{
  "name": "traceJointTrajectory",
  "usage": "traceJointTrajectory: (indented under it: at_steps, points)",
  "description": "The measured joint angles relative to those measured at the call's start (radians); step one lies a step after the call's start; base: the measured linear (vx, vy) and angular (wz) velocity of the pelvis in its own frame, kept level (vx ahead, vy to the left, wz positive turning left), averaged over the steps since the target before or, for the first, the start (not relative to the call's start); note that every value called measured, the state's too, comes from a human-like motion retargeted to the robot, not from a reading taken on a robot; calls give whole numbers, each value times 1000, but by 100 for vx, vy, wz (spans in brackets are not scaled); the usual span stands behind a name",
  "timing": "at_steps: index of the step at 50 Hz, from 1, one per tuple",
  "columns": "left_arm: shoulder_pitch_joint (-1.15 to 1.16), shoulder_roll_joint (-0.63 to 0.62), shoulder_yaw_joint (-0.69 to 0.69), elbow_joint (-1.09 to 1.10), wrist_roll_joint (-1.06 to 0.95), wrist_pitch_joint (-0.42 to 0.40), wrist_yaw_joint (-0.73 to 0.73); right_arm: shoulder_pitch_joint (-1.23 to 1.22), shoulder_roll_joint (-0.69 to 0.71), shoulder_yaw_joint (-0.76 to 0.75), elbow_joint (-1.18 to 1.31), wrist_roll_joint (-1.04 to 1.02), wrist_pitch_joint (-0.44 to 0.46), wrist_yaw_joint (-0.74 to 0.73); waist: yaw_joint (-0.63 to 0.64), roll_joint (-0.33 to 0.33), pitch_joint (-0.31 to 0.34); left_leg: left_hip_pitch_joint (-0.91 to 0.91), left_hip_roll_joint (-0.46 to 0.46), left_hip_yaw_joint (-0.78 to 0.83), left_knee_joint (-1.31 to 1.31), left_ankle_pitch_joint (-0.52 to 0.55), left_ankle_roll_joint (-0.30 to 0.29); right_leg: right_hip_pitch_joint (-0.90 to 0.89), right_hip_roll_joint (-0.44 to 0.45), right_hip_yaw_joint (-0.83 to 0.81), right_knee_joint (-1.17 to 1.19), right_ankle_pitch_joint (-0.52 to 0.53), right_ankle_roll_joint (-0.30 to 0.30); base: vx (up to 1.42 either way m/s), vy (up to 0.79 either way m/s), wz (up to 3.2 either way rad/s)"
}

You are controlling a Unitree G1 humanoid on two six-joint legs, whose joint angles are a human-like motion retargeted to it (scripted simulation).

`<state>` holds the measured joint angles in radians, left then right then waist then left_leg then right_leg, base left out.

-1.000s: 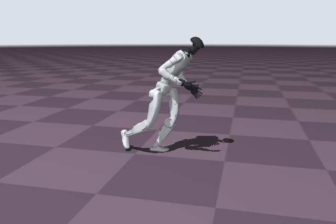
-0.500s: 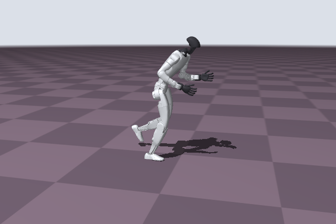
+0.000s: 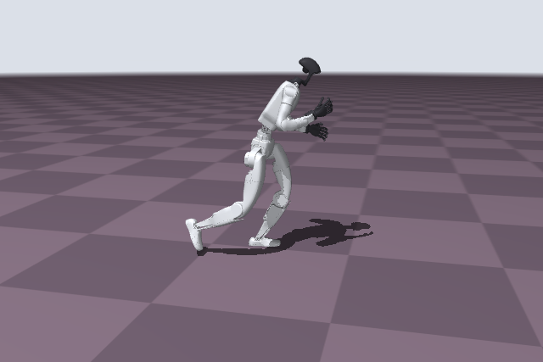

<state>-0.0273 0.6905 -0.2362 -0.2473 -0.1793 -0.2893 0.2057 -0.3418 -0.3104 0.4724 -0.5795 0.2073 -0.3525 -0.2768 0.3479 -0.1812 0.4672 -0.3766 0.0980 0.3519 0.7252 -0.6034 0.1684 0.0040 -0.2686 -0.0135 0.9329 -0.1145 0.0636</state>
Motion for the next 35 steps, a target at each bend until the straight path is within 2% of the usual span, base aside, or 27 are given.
traceJointTrajectory:
  at_steps: [3, 5, 7, 10, 13, 15, 17, 20, 22, 23, 25, 27, 29, 32, 35]
  points:
    - [-366, -226, -32, -10, 108, 14, 131, 335, -123, -102, -50, 145, -29, 80, -111, 39, -26, 52, -13, -64, -48, 22, -52, -187, 44, -58, 134, -151, -43, 96, 16, 121]
    - [-591, -395, -17, -21, 203, 47, 235, 481, -234, -173, -67, 190, -28, 114, -239, 92, -15, 144, -29, -136, -191, 98, -81, -255, 103, -102, 61, -187, -72, 87, 6, 178]
    - [-779, -491, 8, -44, 290, 94, 326, 580, -353, -241, -75, 205, -8, 146, -386, 135, -18, 195, -10, -195, -255, 167, -131, -319, 144, -158, -84, -187, -52, 93, -6, 166]
    - [-1033, -519, 28, -54, 323, 167, 393, 663, -488, -312, -55, 243, 68, 220, -575, 162, -30, 273, 6, -256, -342, 259, -193, -384, 163, -209, -416, -156, -24, 98, -17, 132]
    - [-1259, -494, -11, 2, 257, 204, 421, 684, -547, -346, -12, 283, 154, 287, -709, 166, -23, 372, -3, -313, -384, 300, -215, -394, 130, -251, -760, -164, 21, 106, -28, 113]
    - [-1358, -489, -60, 49, 201, 183, 427, 676, -542, -340, 24, 282, 170, 299, -753, 171, -10, 441, 2, -347, -377, 306, -217, -391, 103, -308, -861, -125, 55, 111, -37, 73]
    - [-1371, -504, -74, 74, 206, 127, 410, 632, -495, -296, 82, 249, 117, 236, -741, 188, 6, 474, 19, -361, -292, 307, -208, -377, 94, -345, -807, -77, 35, 111, -40, 0]
    - [-1155, -535, -21, 1, 363, 78, 368, 437, -361, -137, 209, 126, -7, 49, -670, 242, 20, 422, 59, -360, -18, 385, -174, -394, 131, -314, -564, -221, -60, 111, -37, -98]
    - [-818, -530, 17, -113, 408, 61, 341, 248, -220, -84, 232, 4, -27, -16, -627, 261, -14, 299, 75, -320, 225, 476, -182, -488, 125, -278, -305, -319, -82, 113, -25, -143]
    - [-632, -516, 43, -157, 381, 44, 315, 136, -144, -83, 226, -42, -20, -25, -610, 261, -24, 249, 71, -305, 311, 508, -163, -489, 131, -258, -268, -331, -89, 108, -20, -140]
    - [-289, -470, 97, -206, 232, -8, 237, -112, 15, -107, 211, -76, 1, -28, -572, 255, 9, 206, 46, -304, 399, 510, -90, -367, 174, -222, -366, -303, -108, 103, -17, -141]
    - [36, -383, 127, -252, 2, -52, 138, -321, 170, -134, 196, -73, 9, -66, -482, 222, -7, 140, 11, -268, 434, 456, -61, -314, 185, -160, -391, -266, -96, 105, -10, -169]
    - [297, -267, 163, -293, -175, -72, 32, -516, 255, -141, 193, -97, 9, -145, -371, 180, -29, 80, -15, -209, 399, 402, -29, -256, 176, -98, -440, -208, -78, 107, -2, -164]
    - [563, -79, 269, -345, -290, -52, -90, -769, 233, -140, 207, -169, 29, -248, -220, 122, -58, 5, -28, -98, 244, 327, 10, -160, 134, -25, -539, -99, -30, 109, 9, -104]
    - [724, 42, 385, -363, -398, -9, -187, -908, 138, -107, 217, -166, 46, -278, -119, 76, -86, -37, -45, -29, -40, 273, -9, -56, 97, 23, -645, 11, 21, 112, 19, -48]
